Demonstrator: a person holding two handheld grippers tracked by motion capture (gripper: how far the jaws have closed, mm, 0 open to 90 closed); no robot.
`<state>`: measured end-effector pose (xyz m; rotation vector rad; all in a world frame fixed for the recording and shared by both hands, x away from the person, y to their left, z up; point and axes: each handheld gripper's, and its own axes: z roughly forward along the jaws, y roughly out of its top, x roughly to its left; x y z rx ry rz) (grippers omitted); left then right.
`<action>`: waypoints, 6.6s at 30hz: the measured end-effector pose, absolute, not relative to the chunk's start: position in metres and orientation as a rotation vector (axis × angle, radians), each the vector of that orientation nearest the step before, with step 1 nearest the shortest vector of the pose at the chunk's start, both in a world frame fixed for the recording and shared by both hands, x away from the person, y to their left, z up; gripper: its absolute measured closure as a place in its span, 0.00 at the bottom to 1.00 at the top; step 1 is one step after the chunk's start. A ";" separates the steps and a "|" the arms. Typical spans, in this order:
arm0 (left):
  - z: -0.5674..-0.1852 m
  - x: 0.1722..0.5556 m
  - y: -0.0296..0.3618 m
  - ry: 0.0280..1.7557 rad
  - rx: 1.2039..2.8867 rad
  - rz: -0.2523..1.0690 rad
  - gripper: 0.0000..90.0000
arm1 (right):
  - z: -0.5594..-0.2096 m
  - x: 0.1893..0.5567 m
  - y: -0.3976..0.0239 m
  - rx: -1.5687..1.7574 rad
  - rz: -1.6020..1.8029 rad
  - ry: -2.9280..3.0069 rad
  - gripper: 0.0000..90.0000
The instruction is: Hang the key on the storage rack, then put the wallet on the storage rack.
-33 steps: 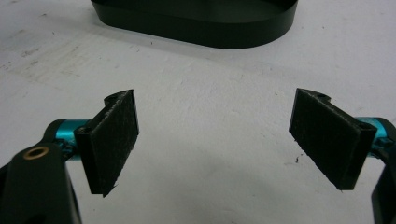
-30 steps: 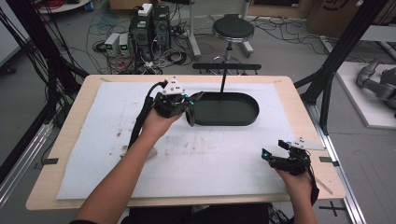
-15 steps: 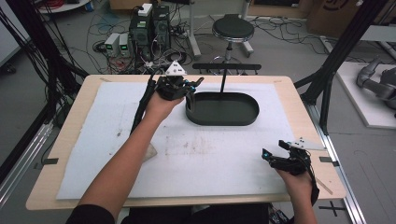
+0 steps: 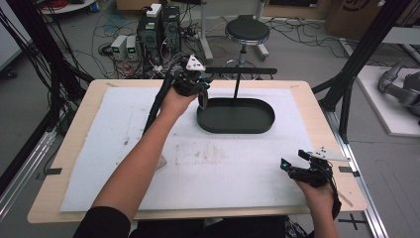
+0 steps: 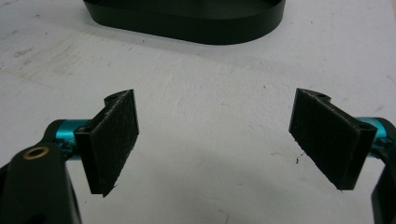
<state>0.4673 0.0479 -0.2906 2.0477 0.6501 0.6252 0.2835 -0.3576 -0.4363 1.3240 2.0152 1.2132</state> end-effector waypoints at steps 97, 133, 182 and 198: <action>-0.402 0.332 0.225 0.758 1.918 0.405 0.24 | -0.440 0.330 -0.328 1.319 1.194 2.038 0.18; -0.428 0.332 0.238 0.837 2.069 0.350 0.18 | -0.441 0.334 -0.320 1.296 1.185 2.066 0.18; -0.410 0.366 0.161 0.627 2.132 0.282 0.41 | -0.443 0.306 -0.323 1.299 1.177 2.096 0.18; -0.372 0.419 0.084 0.500 2.141 0.272 0.41 | -0.446 0.284 -0.334 1.325 1.176 2.088 0.18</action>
